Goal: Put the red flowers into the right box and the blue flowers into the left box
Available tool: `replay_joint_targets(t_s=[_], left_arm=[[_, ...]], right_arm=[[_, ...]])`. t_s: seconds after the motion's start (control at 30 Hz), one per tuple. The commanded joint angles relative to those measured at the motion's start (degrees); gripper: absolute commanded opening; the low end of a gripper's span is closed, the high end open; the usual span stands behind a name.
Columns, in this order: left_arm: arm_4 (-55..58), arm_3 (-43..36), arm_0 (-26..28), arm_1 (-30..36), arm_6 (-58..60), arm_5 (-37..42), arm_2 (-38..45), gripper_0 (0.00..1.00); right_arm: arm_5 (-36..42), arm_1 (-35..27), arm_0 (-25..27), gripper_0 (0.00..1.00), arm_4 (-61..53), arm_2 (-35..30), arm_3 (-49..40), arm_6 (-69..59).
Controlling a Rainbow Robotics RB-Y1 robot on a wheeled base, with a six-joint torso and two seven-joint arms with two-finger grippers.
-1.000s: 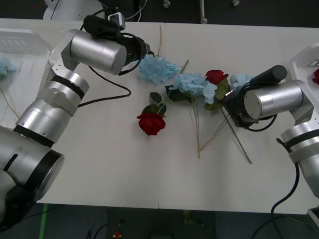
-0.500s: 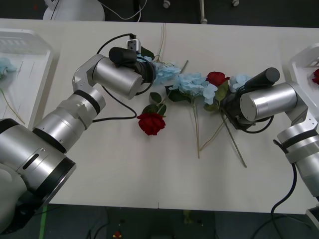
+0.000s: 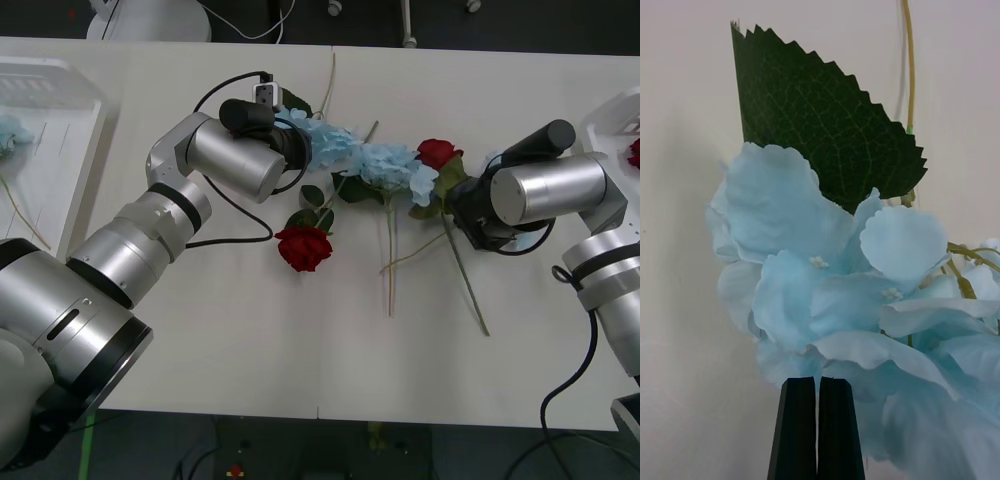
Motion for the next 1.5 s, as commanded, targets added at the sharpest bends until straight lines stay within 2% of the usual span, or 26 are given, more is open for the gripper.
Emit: replay_joint_targets(t_s=[0.03,0.13,0.17,0.27,0.37,0.5,0.53,0.57,0.6,0.63,0.67,0.7,0.9,1.07,1.3,1.5], left_arm=[[-0.7,-10.3,2.6,2.4,0.4,5.9,0.5,0.0],[-0.3,-19.7,5.7,5.3,0.4,13.4,1.4,0.0],[-0.2,-21.8,6.5,5.8,0.5,15.1,1.6,0.0],[0.6,-34.7,11.5,9.1,0.5,24.8,3.4,0.0],[0.7,-42.8,14.8,11.4,0.4,31.3,4.2,0.0],[0.9,-45.9,16.1,12.3,0.2,33.6,4.6,0.0],[0.8,-45.7,16.1,12.3,0.2,33.2,4.7,0.05],[0.3,-45.0,15.8,12.2,0.2,32.0,4.8,0.38],[0.2,-43.9,15.4,11.9,0.1,30.4,4.8,0.63],[0.2,-43.2,15.1,11.8,0.1,29.5,4.8,0.71],[0.3,-41.5,14.5,11.3,-0.2,27.3,4.7,0.87],[0.2,-39.4,13.6,10.6,-1.5,25.4,4.7,0.98],[0.8,-26.5,7.8,7.0,-17.1,19.4,4.1,1.0],[1.7,-21.1,5.2,4.8,-26.3,18.7,3.8,1.0],[2.3,-20.5,4.8,3.4,-33.6,18.7,3.8,1.0],[0.9,-20.5,4.0,1.7,-34.0,17.8,3.8,1.0]], right_arm=[[2.8,-6.4,-2.3,0.0,-2.5,-4.8,-0.7,15.2],[3.5,-10.6,-2.1,0.0,-2.6,-6.8,-0.7,28.2],[3.5,-11.2,-2.1,0.0,-2.6,-7.2,-0.7,30.1],[1.4,-15.8,-1.3,0.0,-2.3,-7.4,-1.6,40.0],[-0.8,-18.4,-0.4,0.0,-2.0,-7.4,-2.4,45.1],[-4.8,-20.1,1.1,0.0,-3.5,-7.4,-2.6,51.1],[-5.9,-20.3,1.6,0.0,-4.0,-7.4,-2.7,52.3],[-8.0,-20.5,2.3,0.0,-5.2,-7.4,-2.7,53.8],[-10.4,-20.5,3.3,0.0,-6.5,-7.4,-2.7,55.7],[-11.6,-20.6,3.7,0.0,-7.2,-7.4,-2.8,56.5],[-13.4,-20.6,4.6,0.0,-8.9,-7.4,-3.1,58.7],[-15.1,-20.7,5.5,0.0,-10.6,-7.4,-3.6,60.7],[-22.8,-21.1,11.6,0.0,-18.5,-8.1,-11.3,66.8],[-26.8,-21.6,16.5,0.0,-25.5,-10.8,-19.4,70.4],[-26.7,-21.6,17.5,0.0,-38.2,-17.9,-25.0,81.9],[-26.7,-21.6,17.5,0.0,-46.8,-17.9,-28.0,93.0]])
